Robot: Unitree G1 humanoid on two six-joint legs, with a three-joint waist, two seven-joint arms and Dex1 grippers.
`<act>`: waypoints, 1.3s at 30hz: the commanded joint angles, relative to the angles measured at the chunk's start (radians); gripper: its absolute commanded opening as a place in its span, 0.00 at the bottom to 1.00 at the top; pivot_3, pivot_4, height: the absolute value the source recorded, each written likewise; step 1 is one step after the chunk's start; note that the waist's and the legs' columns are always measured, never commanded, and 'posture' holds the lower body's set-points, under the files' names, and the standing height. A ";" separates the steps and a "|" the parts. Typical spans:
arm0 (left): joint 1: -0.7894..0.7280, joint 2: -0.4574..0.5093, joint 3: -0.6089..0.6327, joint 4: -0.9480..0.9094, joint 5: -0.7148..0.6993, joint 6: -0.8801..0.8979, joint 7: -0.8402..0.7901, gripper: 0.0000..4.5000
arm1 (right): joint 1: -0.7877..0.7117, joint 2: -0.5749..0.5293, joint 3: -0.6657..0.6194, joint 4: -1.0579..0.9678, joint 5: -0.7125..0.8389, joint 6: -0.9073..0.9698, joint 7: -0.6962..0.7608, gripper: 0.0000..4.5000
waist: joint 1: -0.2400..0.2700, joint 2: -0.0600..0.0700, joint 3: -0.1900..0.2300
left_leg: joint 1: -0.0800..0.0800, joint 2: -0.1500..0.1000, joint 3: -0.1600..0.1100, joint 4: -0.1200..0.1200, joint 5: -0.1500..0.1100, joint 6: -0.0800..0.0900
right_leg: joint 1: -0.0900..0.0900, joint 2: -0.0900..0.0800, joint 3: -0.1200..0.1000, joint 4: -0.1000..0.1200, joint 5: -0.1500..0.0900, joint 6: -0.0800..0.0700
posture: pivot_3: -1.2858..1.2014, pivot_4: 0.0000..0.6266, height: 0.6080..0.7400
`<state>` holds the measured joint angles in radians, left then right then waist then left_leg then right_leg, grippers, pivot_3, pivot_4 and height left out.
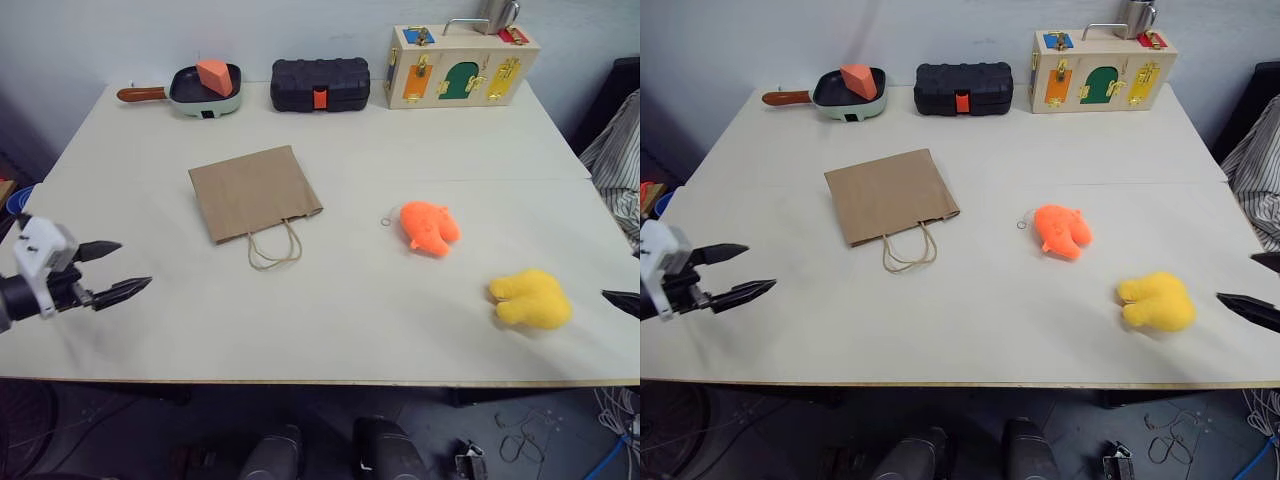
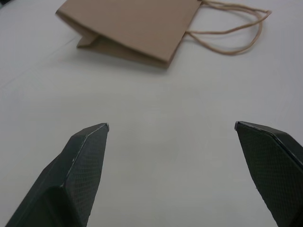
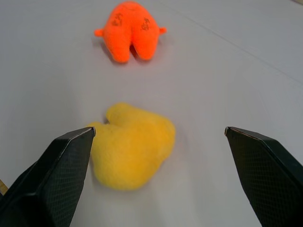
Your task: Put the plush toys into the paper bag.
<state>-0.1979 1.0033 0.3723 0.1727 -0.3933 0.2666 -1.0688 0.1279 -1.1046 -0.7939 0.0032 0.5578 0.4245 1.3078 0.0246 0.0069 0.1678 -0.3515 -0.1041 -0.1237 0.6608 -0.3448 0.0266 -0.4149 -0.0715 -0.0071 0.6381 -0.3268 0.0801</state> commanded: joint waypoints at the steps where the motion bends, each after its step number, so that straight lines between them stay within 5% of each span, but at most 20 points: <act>1: -0.131 0.032 -0.132 0.030 0.097 -0.104 -0.055 0.99 | -0.021 0.024 0.009 -0.254 0.126 0.097 -0.056 1.00 | 0.001 0.000 0.000 | 0.000 0.000 0.000 0.000 0.000 0.000 | 0.000 0.000 0.000 0.000 0.000 0.000 | 0.52 0.24 1.00; 8: -0.560 -0.116 -0.480 0.296 0.378 -0.397 -0.124 0.99 | -0.158 0.114 0.279 -0.653 0.270 0.153 -0.257 1.00 | 0.004 -0.002 0.001 | -0.002 -0.001 -0.001 0.004 0.000 0.000 | 0.000 0.000 -0.002 0.001 0.001 0.001 | 0.52 0.24 1.00; 17: -0.825 -0.324 -0.631 0.672 0.552 -0.669 -0.058 0.99 | -0.383 0.215 0.586 -0.700 0.211 0.172 -0.442 1.00 | -0.003 -0.014 0.005 | -0.012 -0.002 -0.001 0.009 0.000 0.000 | -0.011 0.000 -0.002 0.009 0.001 0.002 | 0.52 0.24 1.00; 21: -0.862 -0.359 -0.651 0.768 0.574 -0.737 -0.081 0.99 | -0.423 0.234 0.619 -0.687 0.200 0.179 -0.478 1.00 | -0.004 -0.015 0.005 | -0.022 -0.004 0.000 0.020 0.000 0.000 | -0.025 -0.002 -0.005 0.021 0.001 0.002 | 0.52 0.24 1.00; 23: -0.871 -0.365 -0.653 0.794 0.571 -0.756 -0.107 0.91 | -0.423 0.232 0.619 -0.688 0.202 0.183 -0.485 1.00 | -0.003 -0.016 0.006 | -0.024 -0.004 0.001 0.021 0.000 0.000 | -0.027 -0.002 -0.005 0.021 0.001 0.002 | 0.52 0.24 1.00; 39: -0.916 -0.313 -0.578 0.810 0.508 -0.769 -0.255 0.91 | -0.390 0.223 0.599 -0.709 0.215 0.199 -0.492 1.00 | -0.005 -0.017 0.006 | -0.025 -0.005 0.001 0.022 0.000 0.000 | -0.027 -0.003 -0.005 0.024 0.001 0.002 | 0.52 0.24 1.00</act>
<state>-1.1046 0.6695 -0.2084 0.9941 0.1110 -0.4731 -1.3119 -0.2627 -0.8731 -0.1635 -0.6667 0.7596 0.6309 0.8192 0.0200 -0.0099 0.1740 -0.3764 -0.1088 -0.1228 0.6830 -0.3449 0.0264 -0.4422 -0.0744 -0.0117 0.6621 -0.3255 0.0824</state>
